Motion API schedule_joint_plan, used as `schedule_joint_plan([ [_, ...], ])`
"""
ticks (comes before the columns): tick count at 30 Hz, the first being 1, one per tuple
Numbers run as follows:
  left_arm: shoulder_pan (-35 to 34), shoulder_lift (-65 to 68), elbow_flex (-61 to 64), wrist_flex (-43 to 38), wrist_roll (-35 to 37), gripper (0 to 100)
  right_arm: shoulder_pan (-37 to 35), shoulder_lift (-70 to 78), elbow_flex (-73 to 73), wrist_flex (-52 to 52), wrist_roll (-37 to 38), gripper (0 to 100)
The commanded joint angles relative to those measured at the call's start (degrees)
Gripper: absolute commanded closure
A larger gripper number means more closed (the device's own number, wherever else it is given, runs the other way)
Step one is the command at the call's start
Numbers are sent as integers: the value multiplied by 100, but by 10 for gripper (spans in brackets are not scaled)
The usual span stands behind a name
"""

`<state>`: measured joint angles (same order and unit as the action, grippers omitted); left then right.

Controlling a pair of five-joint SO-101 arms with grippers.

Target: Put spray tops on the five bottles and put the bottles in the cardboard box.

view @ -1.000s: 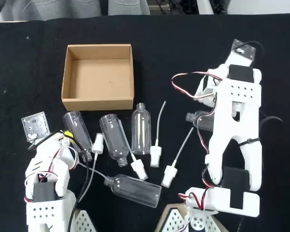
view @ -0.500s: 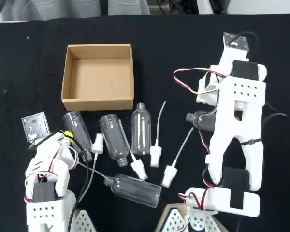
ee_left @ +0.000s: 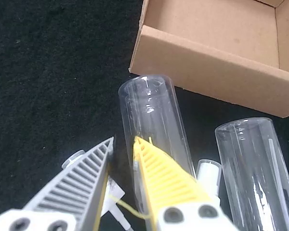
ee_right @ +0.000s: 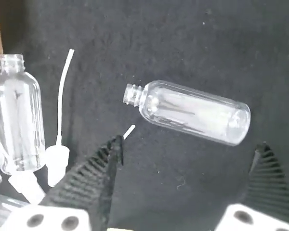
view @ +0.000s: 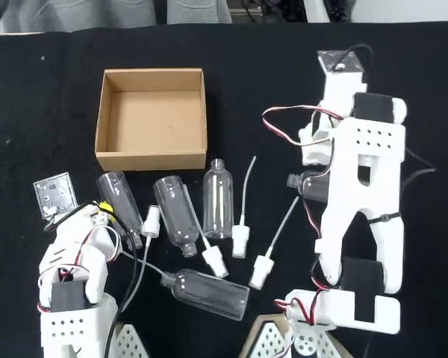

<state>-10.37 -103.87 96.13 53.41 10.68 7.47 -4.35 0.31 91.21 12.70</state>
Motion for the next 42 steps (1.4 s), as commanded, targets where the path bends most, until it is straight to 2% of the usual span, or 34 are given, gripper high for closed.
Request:
schedule_joint_plan([
  [1,-48,-44,127,26,-26,938,-343,75,-330,-176,686,636],
  [9,-48,-44,127,26,-26,938,-413,910,-374,-176,2075,636],
  [19,-48,-44,127,26,-26,938,-396,1068,-365,-123,3473,636],
  [32,-48,-44,127,26,-26,938,26,1112,-321,-123,4888,636],
  [42,-48,-44,127,26,-26,938,62,1112,110,-176,5424,636],
])
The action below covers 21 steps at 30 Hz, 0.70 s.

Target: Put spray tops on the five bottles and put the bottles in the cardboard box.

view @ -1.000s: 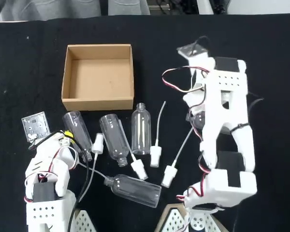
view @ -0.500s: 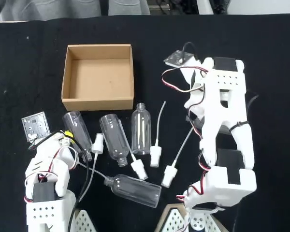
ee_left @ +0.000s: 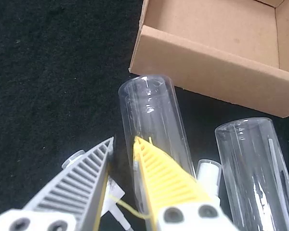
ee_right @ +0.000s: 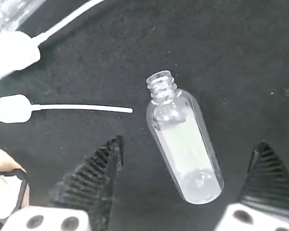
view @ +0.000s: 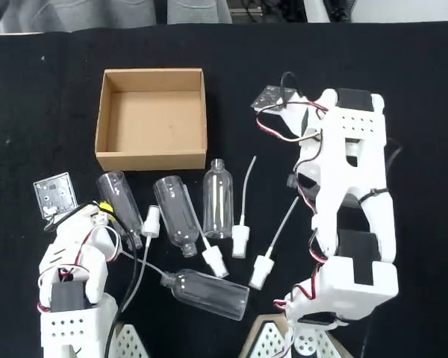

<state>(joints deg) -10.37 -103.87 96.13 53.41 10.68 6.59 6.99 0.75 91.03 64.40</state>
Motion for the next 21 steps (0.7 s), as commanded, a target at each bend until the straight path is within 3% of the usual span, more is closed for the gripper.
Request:
schedule_joint_plan([
  [1,-48,-44,127,26,-26,938,149,-22,110,-158,308,636],
  [21,-48,-44,127,26,-26,938,475,-22,963,-835,888,636],
])
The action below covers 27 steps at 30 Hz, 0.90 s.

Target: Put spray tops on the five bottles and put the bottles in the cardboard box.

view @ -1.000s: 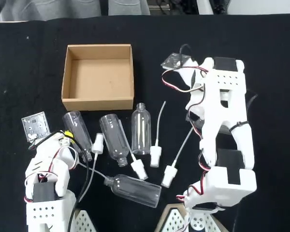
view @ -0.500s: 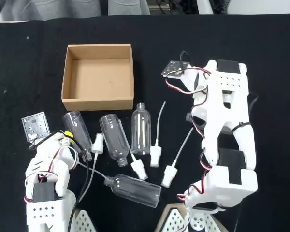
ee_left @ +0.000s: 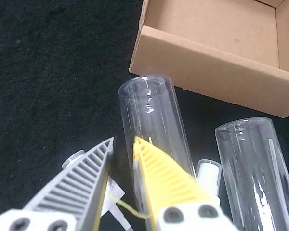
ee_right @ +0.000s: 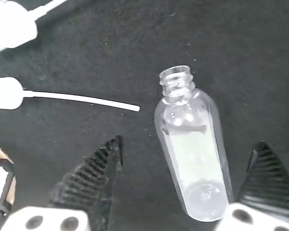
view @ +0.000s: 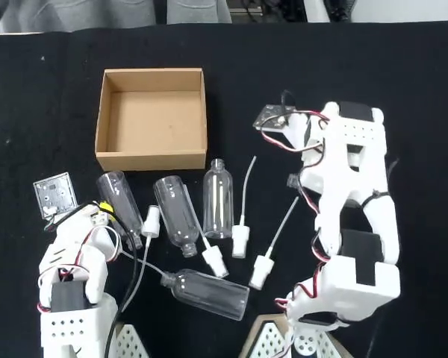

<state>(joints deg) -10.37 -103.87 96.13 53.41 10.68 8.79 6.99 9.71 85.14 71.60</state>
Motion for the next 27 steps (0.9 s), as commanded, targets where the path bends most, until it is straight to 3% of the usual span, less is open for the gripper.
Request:
schedule_joint_plan([
  [1,-48,-44,127,26,-26,938,273,-22,119,-299,193,636],
  [27,-48,-44,127,26,-26,938,369,-22,1358,-1881,158,636],
])
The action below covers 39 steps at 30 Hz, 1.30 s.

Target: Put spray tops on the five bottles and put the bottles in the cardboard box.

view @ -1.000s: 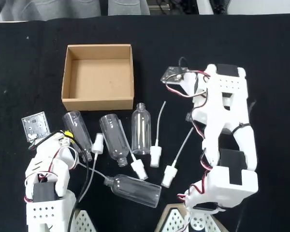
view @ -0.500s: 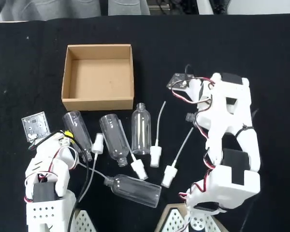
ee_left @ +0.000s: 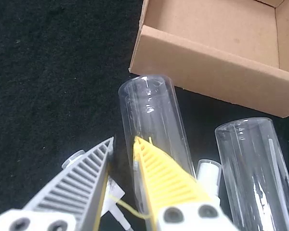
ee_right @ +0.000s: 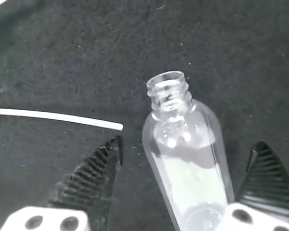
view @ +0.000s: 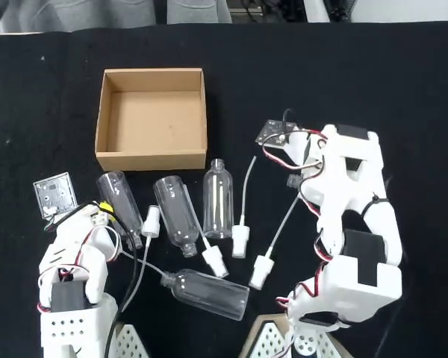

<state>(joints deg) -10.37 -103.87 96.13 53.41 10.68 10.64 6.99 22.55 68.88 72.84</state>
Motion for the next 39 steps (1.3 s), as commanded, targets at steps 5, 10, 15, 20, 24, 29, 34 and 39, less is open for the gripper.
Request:
schedule_joint_plan([
  [5,-48,-44,127,26,-26,938,185,-22,224,-431,26,636],
  [10,-48,-44,127,26,-26,938,185,-22,259,-607,-211,636],
  [15,-48,-44,127,26,-26,938,185,-22,259,-624,-211,699],
  [20,-48,-44,127,26,-26,938,185,-22,259,-624,-211,792],
  [24,-48,-44,127,26,-26,938,185,-22,259,-624,-246,801],
  [29,-48,-44,127,26,-26,938,185,-22,259,-633,-615,803],
  [34,-48,-44,127,26,-26,938,185,-22,259,-633,-844,891],
  [39,-48,-44,127,26,-26,938,185,-31,251,-589,-1143,894],
])
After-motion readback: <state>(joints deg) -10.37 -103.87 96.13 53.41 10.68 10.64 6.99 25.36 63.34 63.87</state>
